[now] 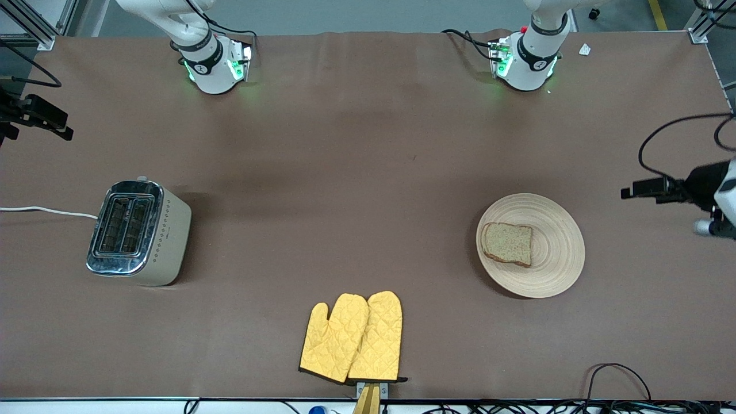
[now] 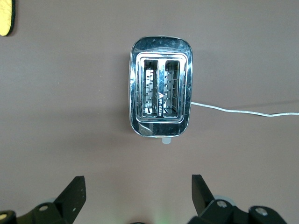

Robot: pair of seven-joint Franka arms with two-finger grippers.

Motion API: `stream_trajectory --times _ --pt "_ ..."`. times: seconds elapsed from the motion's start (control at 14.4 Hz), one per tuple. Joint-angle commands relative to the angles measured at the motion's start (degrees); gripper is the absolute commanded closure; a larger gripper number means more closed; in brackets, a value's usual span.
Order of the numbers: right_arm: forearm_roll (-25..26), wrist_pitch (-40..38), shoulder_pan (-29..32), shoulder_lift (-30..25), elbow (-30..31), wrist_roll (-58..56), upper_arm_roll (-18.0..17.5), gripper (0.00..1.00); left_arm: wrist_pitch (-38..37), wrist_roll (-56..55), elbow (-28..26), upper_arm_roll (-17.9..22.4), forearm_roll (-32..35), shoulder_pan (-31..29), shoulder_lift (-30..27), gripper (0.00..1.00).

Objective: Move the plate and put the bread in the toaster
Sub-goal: 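Lower the left gripper toward the wooden plate rim, then grip the plate rim with the left gripper and drag it toward the toaster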

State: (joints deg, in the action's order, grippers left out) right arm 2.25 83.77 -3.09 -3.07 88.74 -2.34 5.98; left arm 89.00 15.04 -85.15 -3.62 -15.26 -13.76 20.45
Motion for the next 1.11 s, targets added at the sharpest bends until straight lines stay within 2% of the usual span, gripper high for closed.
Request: stream_trajectory --times 0.0,0.42,0.77,1.05 --pt "-0.1 0.1 0.1 -0.6 0.6 0.7 0.0 0.0 1.8 4.9 1.8 -0.3 -4.8 -3.0 7.9 0.0" --pt "-0.1 0.2 0.1 -0.6 0.6 0.7 0.0 0.0 10.1 18.7 2.3 -0.3 -13.7 -6.0 21.2 0.0" --pt "-0.1 0.2 0.1 -0.6 0.6 0.7 0.0 0.0 11.2 19.1 2.3 -0.4 -17.3 -6.9 26.1 0.0" --pt "-0.1 0.2 0.1 -0.6 0.6 0.7 0.0 0.0 11.5 19.2 2.2 -0.4 -17.7 -6.9 27.3 0.0"
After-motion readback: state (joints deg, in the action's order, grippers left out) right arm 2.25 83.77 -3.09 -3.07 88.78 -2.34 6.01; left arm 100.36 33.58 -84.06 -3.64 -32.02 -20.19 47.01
